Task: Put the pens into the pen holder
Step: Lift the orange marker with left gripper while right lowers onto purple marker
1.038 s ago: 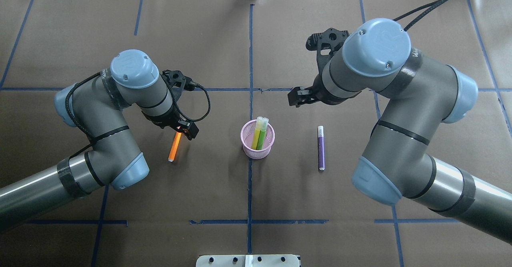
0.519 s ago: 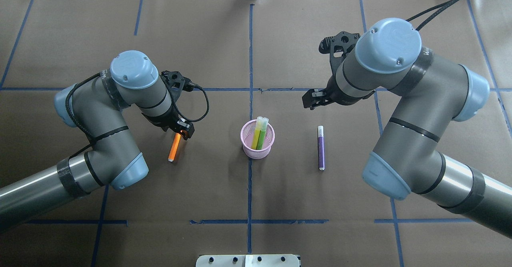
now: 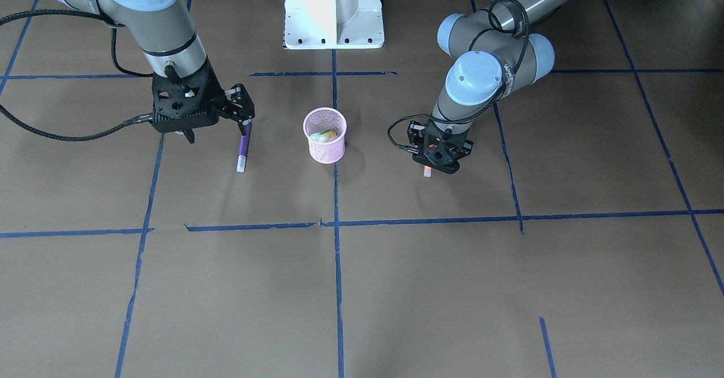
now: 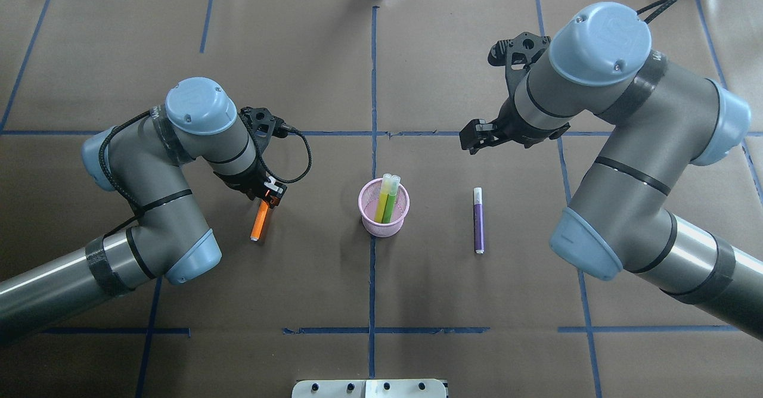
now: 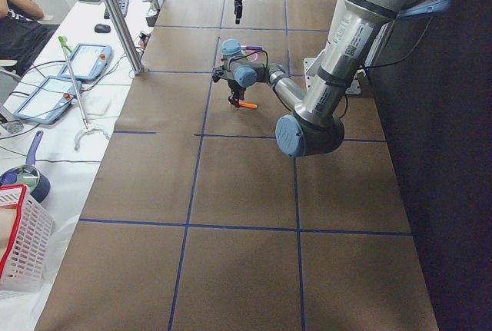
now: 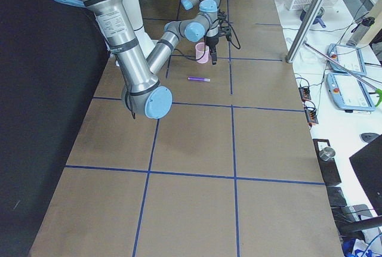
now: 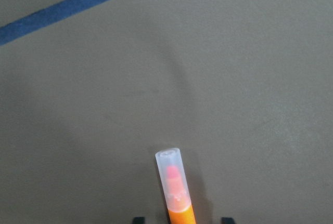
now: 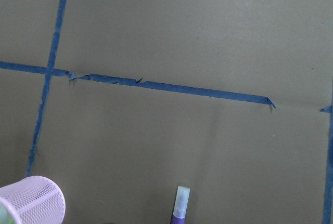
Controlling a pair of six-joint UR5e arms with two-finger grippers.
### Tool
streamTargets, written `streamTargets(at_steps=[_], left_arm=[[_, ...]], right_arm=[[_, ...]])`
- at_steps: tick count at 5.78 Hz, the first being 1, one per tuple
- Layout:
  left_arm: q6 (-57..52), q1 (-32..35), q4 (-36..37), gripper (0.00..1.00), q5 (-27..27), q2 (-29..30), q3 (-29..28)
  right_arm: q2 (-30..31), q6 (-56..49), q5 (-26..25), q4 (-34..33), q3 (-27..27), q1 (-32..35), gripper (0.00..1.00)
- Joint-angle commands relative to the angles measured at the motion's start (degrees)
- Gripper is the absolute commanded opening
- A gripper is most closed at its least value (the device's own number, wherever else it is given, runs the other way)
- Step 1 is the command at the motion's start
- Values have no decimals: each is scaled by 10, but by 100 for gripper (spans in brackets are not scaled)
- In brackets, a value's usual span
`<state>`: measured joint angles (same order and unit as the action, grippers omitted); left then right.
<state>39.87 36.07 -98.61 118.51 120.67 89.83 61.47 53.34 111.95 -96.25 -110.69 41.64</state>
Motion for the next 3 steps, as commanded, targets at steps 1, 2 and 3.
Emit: streamTargets(at_steps=[1,2,3], left_arm=[[1,-1,1,49,-7,-3,0],[2,-1,1,47,-7,-4,0],[3,-1,1,25,-7,-3,0]], right_arm=[[-1,-1,2,0,0,5,100],[-2,-1,2,0,0,5,100],[-2,-1,3,0,-1,6,100]])
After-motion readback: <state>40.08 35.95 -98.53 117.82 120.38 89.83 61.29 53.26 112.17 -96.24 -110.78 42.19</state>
